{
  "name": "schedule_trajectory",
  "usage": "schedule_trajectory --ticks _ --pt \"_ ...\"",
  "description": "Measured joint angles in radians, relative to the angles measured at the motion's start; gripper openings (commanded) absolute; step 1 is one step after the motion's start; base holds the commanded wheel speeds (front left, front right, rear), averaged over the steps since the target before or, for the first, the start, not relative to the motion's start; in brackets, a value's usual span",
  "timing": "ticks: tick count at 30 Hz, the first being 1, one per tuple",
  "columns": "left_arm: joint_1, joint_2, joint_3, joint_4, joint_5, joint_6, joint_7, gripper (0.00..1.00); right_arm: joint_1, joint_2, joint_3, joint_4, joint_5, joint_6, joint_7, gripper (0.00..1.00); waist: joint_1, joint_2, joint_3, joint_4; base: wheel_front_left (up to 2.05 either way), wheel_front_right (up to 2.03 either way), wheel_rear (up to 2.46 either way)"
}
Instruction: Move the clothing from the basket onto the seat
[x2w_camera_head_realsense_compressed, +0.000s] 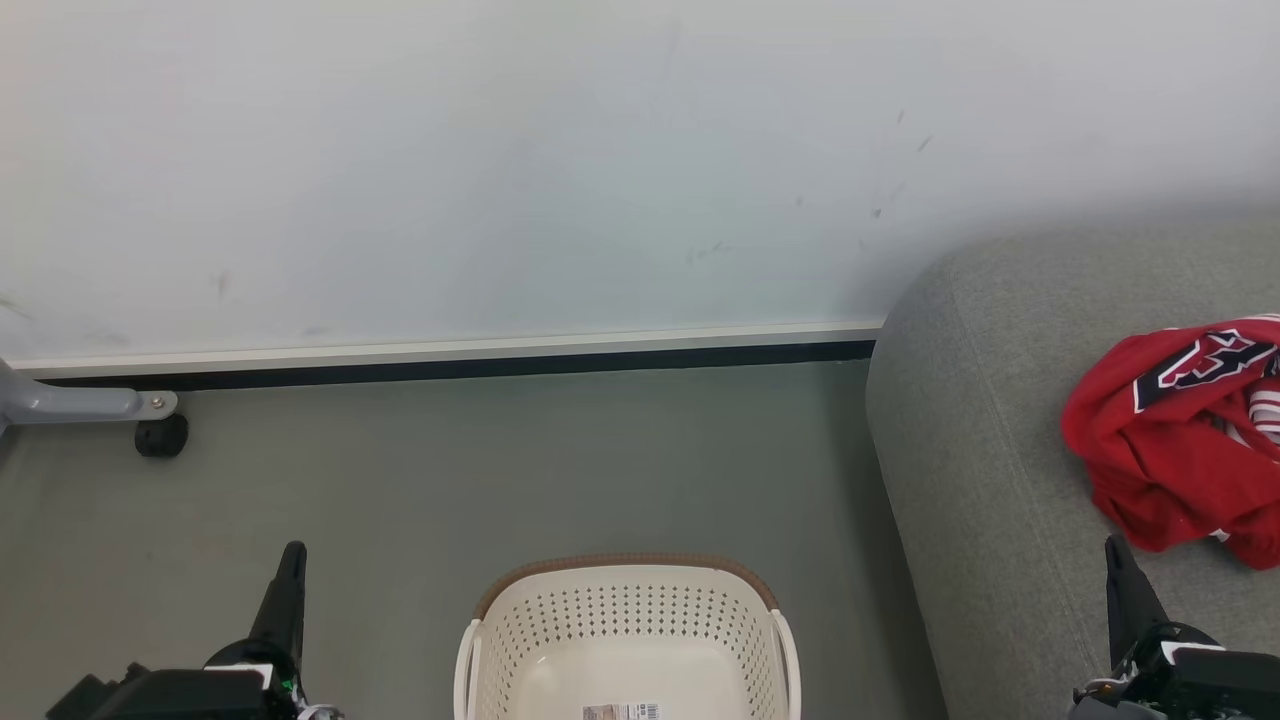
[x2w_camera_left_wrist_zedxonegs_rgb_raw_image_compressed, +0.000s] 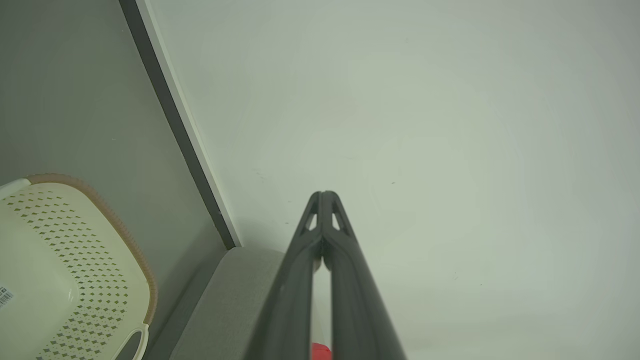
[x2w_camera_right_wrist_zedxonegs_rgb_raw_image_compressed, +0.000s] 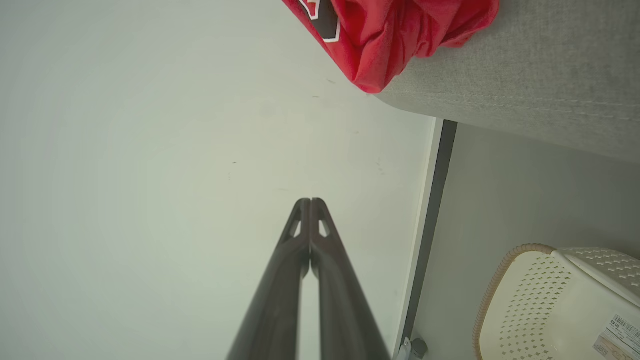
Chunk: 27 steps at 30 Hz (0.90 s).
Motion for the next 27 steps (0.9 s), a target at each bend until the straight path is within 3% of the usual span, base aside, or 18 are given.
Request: schedule_trajectory --ticks 27 --pt "0.000 0.000 0.001 0.001 0.000 0.000 0.000 0.00 0.000 0.000 0.000 0.000 0.001 0.000 0.000 0.00 0.0001 0.0000 0.000 0.000 0.00 0.00 0.00"
